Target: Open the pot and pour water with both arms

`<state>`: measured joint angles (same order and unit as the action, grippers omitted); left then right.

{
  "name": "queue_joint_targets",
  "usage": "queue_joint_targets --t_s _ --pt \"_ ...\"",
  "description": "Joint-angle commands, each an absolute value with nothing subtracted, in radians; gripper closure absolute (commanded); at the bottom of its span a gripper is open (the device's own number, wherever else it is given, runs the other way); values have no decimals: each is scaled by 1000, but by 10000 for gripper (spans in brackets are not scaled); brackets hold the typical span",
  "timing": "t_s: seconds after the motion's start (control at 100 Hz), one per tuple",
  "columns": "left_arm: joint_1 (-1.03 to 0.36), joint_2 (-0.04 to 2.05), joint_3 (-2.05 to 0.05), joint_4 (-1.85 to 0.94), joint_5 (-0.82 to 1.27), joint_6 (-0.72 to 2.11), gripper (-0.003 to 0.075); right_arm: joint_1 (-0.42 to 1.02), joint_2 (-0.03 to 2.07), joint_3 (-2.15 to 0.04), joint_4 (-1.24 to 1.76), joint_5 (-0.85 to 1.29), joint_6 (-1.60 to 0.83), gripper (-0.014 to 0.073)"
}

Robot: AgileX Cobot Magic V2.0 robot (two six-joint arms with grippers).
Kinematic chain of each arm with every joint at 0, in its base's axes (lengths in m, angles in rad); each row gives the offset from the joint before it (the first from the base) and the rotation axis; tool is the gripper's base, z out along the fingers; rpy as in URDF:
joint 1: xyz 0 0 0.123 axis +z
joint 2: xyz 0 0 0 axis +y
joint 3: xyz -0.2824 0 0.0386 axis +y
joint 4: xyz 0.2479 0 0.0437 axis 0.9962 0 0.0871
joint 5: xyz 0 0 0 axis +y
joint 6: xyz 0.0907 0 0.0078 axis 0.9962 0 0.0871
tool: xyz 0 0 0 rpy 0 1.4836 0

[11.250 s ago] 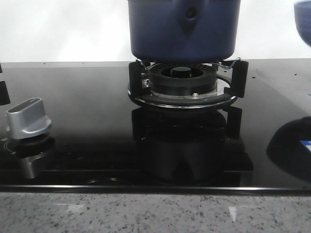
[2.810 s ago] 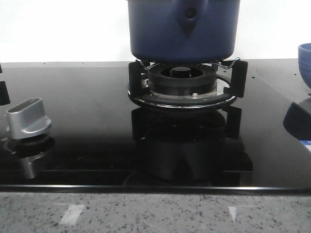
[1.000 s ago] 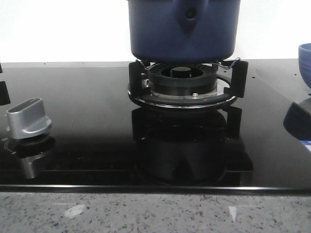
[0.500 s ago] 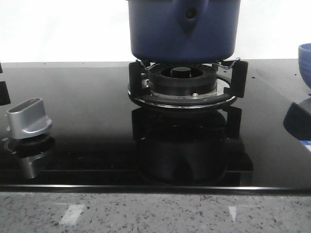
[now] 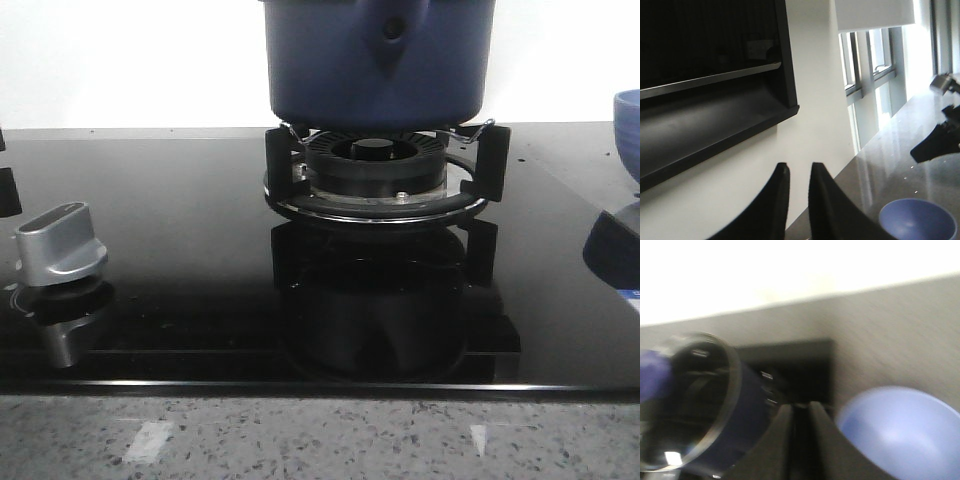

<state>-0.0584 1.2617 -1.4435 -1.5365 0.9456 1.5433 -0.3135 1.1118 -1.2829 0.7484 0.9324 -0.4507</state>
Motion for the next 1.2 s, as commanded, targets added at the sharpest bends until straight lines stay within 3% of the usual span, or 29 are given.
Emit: queue_joint_targets --t_s 0.0,0.15,0.42,0.84,1.19 --pt "-36 1197 -1475 -1509 914 1481 741 -315 1071 -1306 968 854 -576 650" --pt "-32 1099 -1420 -1435 735 1427 741 -278 1009 -1234 1251 748 -807 648" --pt "-32 833 -1071 -1415 341 1427 741 -202 759 -986 1278 550 -1042 648" --pt "-53 251 -440 -1466 315 1431 741 -202 245 -439 1258 492 -1130 649" --pt "-53 -3 -293 -1550 346 1427 741 -202 85 -231 1260 494 -1130 650"
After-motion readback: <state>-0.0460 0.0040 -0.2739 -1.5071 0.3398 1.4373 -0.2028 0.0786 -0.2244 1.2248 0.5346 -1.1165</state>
